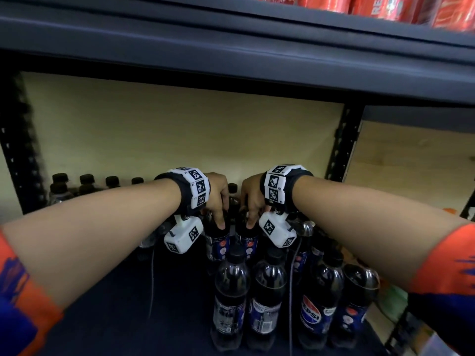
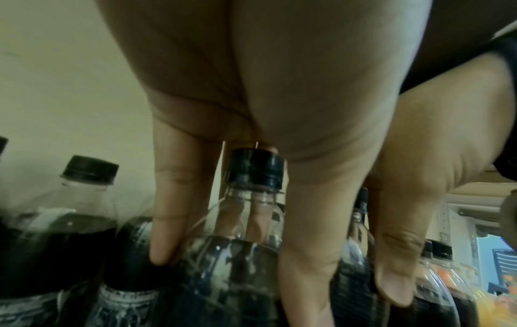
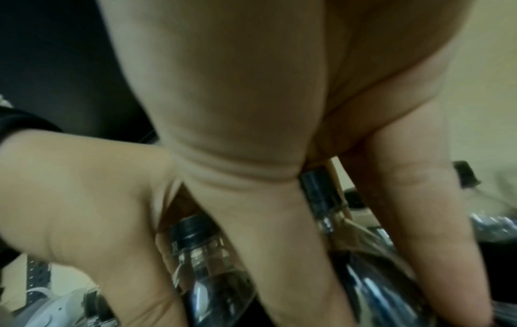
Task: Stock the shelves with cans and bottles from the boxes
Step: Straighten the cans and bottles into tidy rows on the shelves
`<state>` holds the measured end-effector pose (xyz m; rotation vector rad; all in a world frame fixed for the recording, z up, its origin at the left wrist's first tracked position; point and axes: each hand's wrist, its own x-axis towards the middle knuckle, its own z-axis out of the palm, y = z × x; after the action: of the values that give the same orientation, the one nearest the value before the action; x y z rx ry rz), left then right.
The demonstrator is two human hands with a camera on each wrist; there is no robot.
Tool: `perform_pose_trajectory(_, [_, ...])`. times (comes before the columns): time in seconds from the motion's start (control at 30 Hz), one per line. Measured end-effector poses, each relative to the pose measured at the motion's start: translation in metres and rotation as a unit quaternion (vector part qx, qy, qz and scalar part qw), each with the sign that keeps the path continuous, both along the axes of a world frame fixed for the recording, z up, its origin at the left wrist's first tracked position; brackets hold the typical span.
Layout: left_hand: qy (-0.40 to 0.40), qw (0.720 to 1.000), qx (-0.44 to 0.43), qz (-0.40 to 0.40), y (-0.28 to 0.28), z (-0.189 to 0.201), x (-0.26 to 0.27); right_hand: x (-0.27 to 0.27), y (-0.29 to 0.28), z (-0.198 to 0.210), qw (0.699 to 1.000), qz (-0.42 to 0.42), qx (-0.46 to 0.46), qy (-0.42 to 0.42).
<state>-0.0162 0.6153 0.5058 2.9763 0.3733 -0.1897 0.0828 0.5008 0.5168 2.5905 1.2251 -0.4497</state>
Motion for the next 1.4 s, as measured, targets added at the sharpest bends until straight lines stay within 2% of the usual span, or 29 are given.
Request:
perform_pose_trajectory(0.2, [0.006,1.000,-0.006,-0.017,-0.014,-0.014,0.014,0.010,-0.003,-0.012,1.000,-0.011,-0.027,0.008])
perform_pose_trajectory(0.53, [0.013,1.000,-0.011,-0.017,-0.018,-0.023,0.026,0.013,-0.005,-0.024,0.999,0.015,-0.044,0.001])
perform_pose_trajectory(1.17, [0.026,1.000,0.008,-0.007,-0.024,-0.025,0.021,-0.003,-0.017,-0.023,0.998,-0.007,-0.005,0.063])
perform_pose_trajectory(1.4, [0.025,1.000,-0.017,0.006,-0.022,-0.027,0.018,-0.006,-0.017,-0.019,0.999,-0.001,-0.021,0.032])
